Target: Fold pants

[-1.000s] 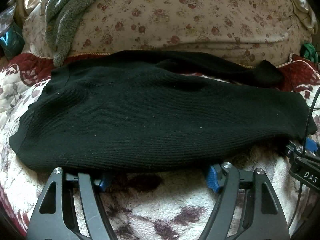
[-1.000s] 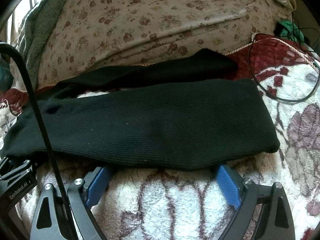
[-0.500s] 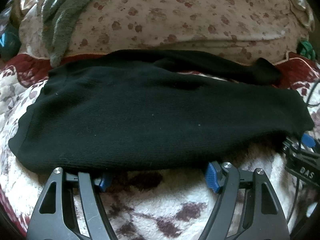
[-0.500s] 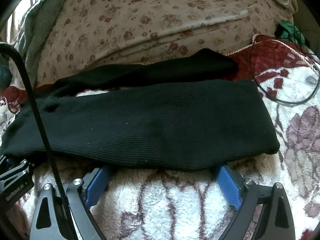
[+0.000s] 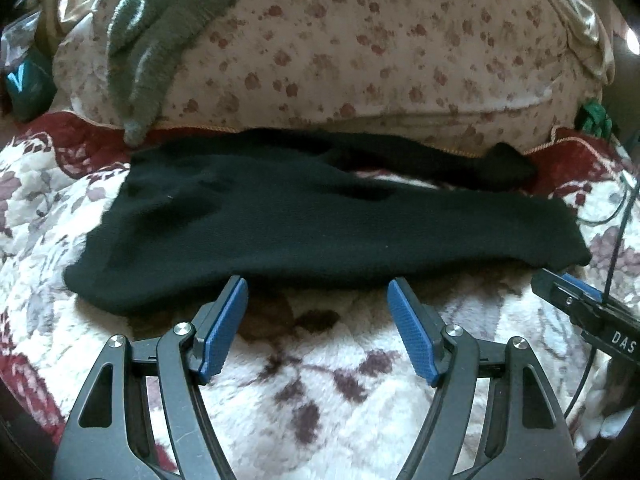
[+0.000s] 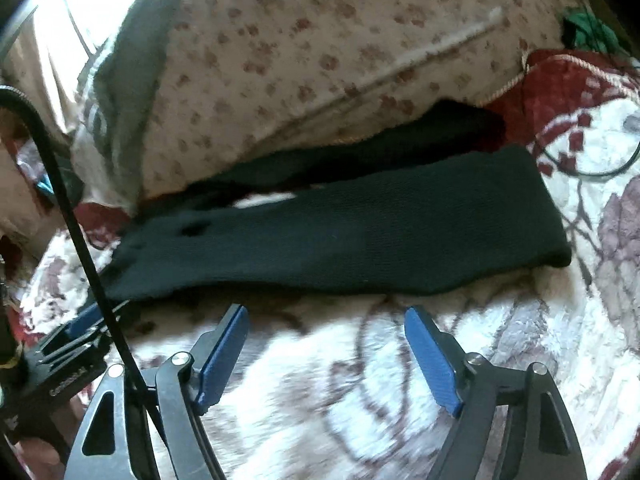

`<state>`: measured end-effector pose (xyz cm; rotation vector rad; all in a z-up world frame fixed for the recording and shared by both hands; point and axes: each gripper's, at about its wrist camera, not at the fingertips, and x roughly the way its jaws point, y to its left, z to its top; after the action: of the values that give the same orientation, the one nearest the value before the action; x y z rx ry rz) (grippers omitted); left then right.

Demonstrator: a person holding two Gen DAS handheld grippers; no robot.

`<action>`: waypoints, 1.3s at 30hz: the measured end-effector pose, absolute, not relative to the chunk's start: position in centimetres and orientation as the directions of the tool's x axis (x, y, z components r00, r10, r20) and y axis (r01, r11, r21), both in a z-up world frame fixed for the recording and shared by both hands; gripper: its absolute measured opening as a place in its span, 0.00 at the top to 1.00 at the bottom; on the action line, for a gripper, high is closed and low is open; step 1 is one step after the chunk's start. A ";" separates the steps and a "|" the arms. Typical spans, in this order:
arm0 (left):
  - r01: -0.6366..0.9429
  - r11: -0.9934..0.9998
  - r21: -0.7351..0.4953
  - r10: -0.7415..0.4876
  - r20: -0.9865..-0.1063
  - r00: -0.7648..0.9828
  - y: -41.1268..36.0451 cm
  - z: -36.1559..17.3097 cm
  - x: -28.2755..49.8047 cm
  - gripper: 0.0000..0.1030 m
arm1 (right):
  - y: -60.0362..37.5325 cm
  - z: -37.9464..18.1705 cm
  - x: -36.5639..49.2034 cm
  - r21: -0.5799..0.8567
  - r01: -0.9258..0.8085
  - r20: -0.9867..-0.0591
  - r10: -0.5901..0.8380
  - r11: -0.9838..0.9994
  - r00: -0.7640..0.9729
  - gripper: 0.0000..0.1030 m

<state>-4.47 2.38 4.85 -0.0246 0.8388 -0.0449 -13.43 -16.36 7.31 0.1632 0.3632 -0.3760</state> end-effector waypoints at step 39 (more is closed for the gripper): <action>-0.112 0.992 -0.053 0.038 -0.733 0.679 9.7 7.3 -7.4 0.29 | -9.7 8.5 -13.8 0.000 0.311 -0.344 -0.292 0.950 0.892 0.23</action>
<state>-7.37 9.74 7.27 -0.0960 0.8199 0.0844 -13.81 -9.70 8.54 0.0559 0.3482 -0.3131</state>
